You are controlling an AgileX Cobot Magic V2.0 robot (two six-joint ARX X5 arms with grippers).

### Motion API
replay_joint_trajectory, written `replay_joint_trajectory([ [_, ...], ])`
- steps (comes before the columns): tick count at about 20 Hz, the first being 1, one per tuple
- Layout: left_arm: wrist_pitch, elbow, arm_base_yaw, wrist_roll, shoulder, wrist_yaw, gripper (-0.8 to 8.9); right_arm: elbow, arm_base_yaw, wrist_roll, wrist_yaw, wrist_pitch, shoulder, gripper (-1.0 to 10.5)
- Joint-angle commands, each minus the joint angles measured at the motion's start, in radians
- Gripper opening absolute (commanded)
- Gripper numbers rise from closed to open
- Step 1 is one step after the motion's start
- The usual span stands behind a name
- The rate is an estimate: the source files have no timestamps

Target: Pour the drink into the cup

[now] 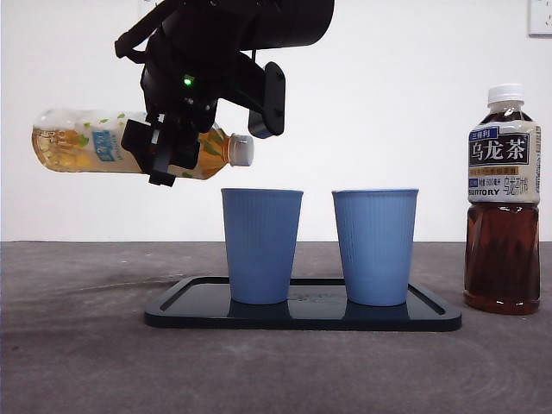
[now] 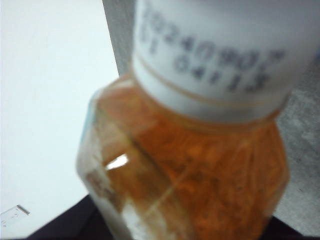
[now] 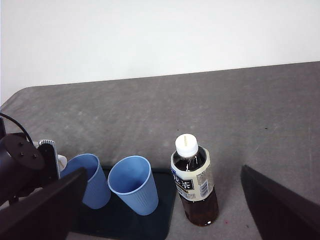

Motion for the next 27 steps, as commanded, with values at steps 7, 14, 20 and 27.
replay_joint_trajectory([
  [7,-0.003,0.032,-0.022,-0.221,0.010,-0.033,1.49,0.015,0.004,-0.011,-0.001,-0.015,0.006,4.9],
  [14,-0.109,0.032,-0.013,-0.472,-0.072,0.190,1.49,0.015,0.004,-0.012,-0.004,-0.025,0.006,4.9],
  [20,-0.109,0.032,0.034,-0.671,-0.214,0.390,1.49,0.015,0.004,-0.035,-0.032,-0.024,0.006,4.9],
  [27,0.015,-0.013,0.099,-0.760,-0.363,0.493,1.49,0.015,0.004,-0.064,-0.082,-0.029,0.006,4.9],
])
